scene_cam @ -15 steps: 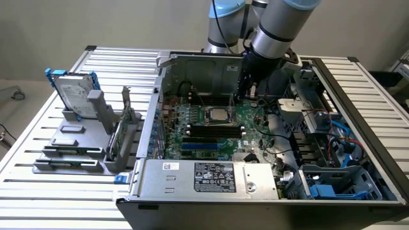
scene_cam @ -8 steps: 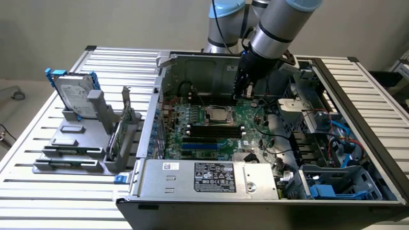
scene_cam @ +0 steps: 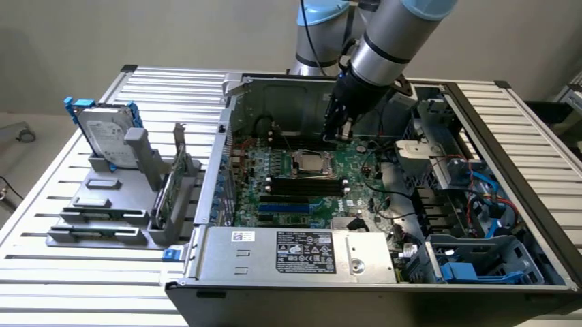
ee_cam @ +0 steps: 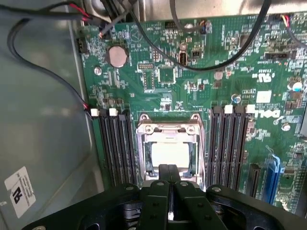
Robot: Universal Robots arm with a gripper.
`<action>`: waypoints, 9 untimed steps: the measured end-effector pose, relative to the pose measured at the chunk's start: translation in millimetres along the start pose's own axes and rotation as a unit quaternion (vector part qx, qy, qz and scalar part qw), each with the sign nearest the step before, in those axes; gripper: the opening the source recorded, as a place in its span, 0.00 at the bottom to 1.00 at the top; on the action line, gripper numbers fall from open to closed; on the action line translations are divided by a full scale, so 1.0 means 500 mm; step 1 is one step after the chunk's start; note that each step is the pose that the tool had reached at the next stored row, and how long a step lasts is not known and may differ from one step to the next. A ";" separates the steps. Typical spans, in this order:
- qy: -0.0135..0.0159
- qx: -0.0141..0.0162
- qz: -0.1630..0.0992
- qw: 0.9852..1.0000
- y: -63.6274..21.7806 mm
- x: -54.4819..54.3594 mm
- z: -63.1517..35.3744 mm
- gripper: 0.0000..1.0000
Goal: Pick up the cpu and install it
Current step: 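Close the cpu cover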
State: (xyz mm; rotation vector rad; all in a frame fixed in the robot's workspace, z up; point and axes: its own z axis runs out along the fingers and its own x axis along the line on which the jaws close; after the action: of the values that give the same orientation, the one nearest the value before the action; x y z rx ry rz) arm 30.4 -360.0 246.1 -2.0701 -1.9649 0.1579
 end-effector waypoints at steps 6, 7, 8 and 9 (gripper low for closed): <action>0.000 0.012 0.002 1.000 -0.014 -0.002 0.014 0.11; 0.000 0.013 0.002 1.000 -0.016 -0.003 0.018 0.11; 0.000 0.014 0.002 1.000 -0.018 -0.003 0.021 0.11; -0.001 0.015 0.002 1.000 -0.020 -0.004 0.025 0.11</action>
State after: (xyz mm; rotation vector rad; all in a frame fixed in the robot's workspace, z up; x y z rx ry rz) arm 17.3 -360.0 236.9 -2.0559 -1.9475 0.1876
